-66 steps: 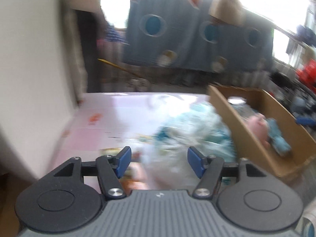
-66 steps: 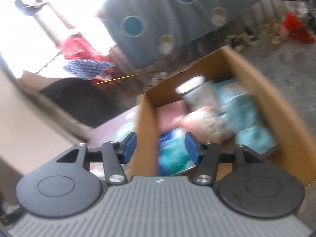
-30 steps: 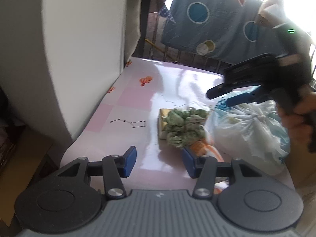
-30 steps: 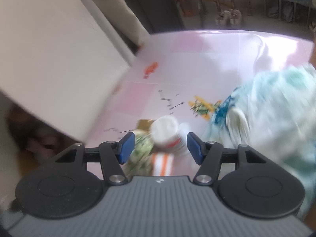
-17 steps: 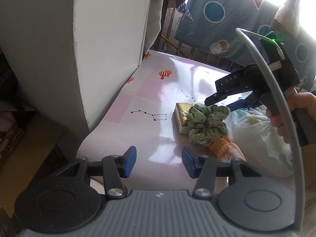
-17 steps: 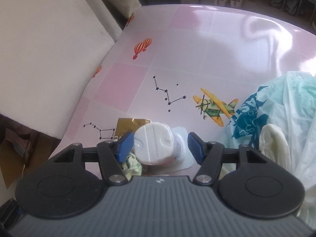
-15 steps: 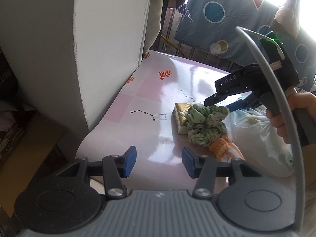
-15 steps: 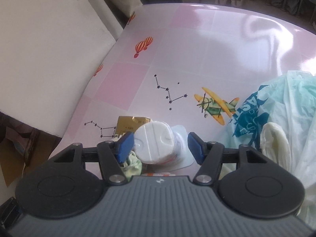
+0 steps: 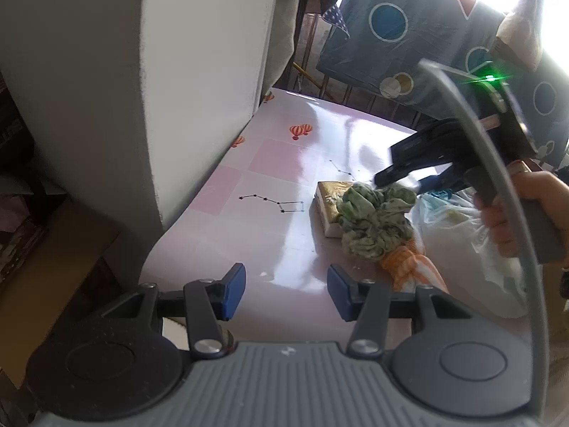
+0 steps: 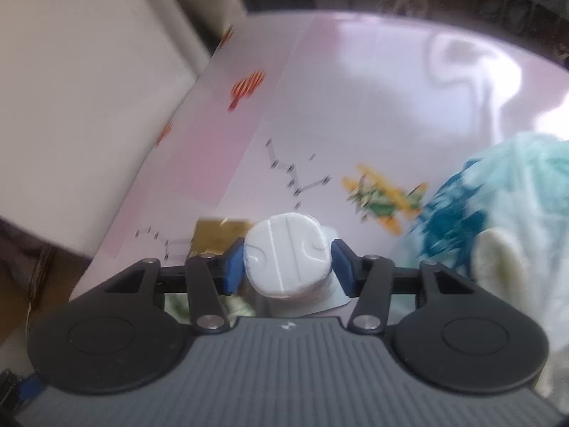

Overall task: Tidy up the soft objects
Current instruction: 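Reach the right gripper to the white yogurt cup and grasp its lid, then lift the yogurt cup with the right gripper and lower it toward the left gripper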

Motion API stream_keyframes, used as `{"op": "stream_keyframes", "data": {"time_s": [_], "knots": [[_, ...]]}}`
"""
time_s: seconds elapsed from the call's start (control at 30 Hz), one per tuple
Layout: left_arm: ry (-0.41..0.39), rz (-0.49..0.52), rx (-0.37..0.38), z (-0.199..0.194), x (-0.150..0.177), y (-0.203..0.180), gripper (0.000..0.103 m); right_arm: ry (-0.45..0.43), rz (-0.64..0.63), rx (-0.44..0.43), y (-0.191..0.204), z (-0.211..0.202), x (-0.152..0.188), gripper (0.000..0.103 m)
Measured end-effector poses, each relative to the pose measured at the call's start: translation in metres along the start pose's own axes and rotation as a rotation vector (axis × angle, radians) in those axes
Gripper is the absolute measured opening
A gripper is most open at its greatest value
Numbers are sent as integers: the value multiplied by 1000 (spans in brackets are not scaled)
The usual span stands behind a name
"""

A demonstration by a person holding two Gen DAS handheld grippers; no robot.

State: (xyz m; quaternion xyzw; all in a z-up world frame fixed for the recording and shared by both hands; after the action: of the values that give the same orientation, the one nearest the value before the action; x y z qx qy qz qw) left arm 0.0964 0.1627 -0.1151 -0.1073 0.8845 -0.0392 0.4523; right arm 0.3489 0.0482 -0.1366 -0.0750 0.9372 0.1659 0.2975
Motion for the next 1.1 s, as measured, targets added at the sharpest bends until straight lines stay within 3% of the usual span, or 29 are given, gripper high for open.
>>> {"op": "stream_keyframes", "data": {"time_s": [0.2,0.37,0.53,0.63,0.8,0.93,1.1], "knots": [[-14,3,7,-6,-2,-2,51,-165,35,36,-18,-37,-30,47],[-33,24,16,-17,-4,-2,51,-218,172,-182,-4,-83,-37,47],[-36,45,-4,-27,0,7,51,-73,313,-433,32,-93,-2,47],[-19,42,-22,-27,5,15,51,69,413,-503,49,-71,35,47],[7,26,-22,-27,11,17,51,248,535,-485,58,-22,93,47],[10,31,-3,-23,10,11,51,241,557,-475,53,-16,100,47],[40,32,64,-5,14,-5,51,207,475,-402,38,-25,96,50]]}}
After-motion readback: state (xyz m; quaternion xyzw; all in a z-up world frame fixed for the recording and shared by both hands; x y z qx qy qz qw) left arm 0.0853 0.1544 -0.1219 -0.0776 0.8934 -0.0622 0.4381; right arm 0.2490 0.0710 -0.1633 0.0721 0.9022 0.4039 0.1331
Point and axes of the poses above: each gripper's, at about its wrist camera, not at the fingertips, and z roughly the way its jaws point, y to its left, x to its underside, the point moved 9 cm from there along z, roughly the way its jaws point, and after that the axes turned 11 degrees about -y, right-handed, at the moved point
